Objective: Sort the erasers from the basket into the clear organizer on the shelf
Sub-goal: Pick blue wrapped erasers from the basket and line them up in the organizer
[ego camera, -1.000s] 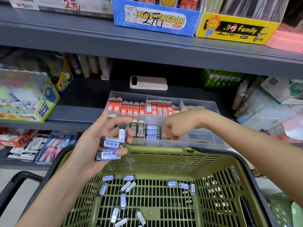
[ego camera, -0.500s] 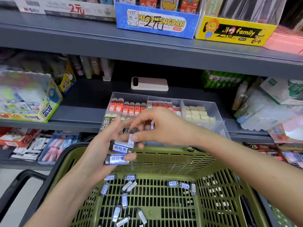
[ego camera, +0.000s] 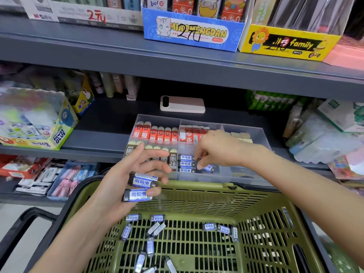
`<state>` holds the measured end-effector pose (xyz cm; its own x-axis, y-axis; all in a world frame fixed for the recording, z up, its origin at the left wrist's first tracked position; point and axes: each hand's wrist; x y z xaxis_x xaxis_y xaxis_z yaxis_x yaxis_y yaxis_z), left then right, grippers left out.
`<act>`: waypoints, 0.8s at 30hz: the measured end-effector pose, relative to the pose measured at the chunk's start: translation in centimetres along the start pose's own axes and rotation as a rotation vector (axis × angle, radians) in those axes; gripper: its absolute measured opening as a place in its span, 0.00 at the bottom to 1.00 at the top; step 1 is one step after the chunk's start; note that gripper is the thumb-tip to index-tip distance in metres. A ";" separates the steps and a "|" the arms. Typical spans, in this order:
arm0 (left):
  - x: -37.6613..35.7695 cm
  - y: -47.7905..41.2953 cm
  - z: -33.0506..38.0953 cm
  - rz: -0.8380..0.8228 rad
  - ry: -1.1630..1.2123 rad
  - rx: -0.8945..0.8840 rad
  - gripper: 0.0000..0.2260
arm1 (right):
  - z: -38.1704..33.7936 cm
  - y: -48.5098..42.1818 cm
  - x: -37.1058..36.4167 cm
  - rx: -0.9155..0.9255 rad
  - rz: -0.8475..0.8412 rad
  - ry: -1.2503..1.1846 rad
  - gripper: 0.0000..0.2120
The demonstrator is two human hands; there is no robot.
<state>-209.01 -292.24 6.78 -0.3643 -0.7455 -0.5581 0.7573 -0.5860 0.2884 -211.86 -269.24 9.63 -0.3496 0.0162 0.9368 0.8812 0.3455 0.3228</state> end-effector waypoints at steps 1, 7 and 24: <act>0.0 0.0 0.0 0.000 -0.005 -0.003 0.22 | 0.0 -0.1 -0.3 0.014 -0.024 0.028 0.10; 0.1 -0.1 0.0 -0.009 -0.025 -0.004 0.22 | 0.0 -0.2 -1.2 -0.007 -0.106 -0.071 0.12; -1.0 0.1 -0.4 0.105 0.074 0.023 0.25 | -6.5 3.5 1.1 0.163 0.326 -0.494 0.09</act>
<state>-208.36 -291.38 7.07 -0.2416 -0.7782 -0.5796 0.7766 -0.5133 0.3654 -207.07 -274.10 12.63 -0.2111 0.5646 0.7979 0.9211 0.3882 -0.0310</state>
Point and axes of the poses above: each hand's wrist, its own y-axis away from the middle knuckle, its own x-axis out of the back of the hand, z = x × y, and after that the axes turned 2 degrees about x, right-handed
